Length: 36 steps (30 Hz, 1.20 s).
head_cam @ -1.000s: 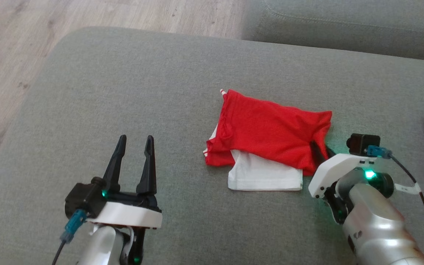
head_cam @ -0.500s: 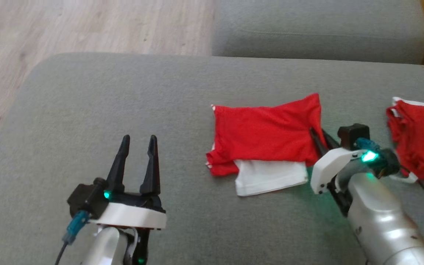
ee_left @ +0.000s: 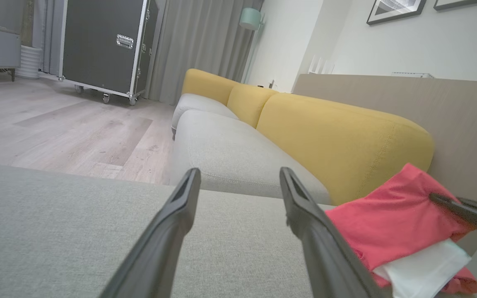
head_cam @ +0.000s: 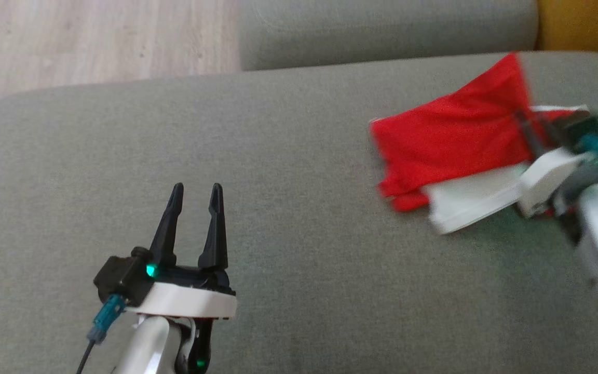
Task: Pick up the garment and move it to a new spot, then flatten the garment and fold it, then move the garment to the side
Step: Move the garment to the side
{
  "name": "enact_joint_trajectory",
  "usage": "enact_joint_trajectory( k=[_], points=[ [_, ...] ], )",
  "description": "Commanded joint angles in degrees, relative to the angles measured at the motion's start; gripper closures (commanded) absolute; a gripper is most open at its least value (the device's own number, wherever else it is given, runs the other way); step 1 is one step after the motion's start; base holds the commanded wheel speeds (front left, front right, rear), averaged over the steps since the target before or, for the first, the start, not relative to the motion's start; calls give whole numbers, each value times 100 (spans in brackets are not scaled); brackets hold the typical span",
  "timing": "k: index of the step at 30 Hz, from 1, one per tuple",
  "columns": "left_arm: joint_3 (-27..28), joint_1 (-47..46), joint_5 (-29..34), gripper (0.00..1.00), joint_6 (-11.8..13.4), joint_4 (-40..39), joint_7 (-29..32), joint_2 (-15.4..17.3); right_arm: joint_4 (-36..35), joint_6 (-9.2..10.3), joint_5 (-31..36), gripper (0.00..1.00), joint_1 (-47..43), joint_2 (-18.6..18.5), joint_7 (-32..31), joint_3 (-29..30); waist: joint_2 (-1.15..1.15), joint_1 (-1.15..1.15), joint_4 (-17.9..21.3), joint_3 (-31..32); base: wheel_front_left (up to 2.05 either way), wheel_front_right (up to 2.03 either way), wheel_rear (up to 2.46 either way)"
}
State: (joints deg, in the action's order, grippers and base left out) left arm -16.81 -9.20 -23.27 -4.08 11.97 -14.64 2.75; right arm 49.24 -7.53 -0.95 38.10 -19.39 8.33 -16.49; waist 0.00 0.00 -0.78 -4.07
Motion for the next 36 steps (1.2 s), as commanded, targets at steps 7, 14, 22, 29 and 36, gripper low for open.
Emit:
enact_joint_trajectory(
  k=[7, 14, 22, 29, 36],
  points=[
    [166, -418, 13, 0, -48, -179, -36, 13, -634, 4, -325, 100, 350, -977, -524, 38, 0, 0, 127, -373, 0, 0, 0],
    [187, -537, 44, 0, -105, -151, -36, 13, -684, 4, -410, 100, 158, -1553, -983, 344, 0, 0, 97, -595, 0, 0, 0],
    [195, -696, 126, 0, -165, -91, -36, 13, -245, 4, 10, 100, 61, -1767, -1184, 839, 0, 0, -33, -868, 0, 0, 0],
    [273, -721, 176, 0, -208, -58, -36, 13, -3, 4, 344, 53, 59, -1676, -1025, 1284, 0, 0, -115, -974, 0, 0, 0],
    [381, -705, 241, 0, -236, -34, -36, 13, 103, 4, 639, 0, 105, -1425, -962, 1674, 0, 0, -90, -907, 0, 0, 0]
  ],
)
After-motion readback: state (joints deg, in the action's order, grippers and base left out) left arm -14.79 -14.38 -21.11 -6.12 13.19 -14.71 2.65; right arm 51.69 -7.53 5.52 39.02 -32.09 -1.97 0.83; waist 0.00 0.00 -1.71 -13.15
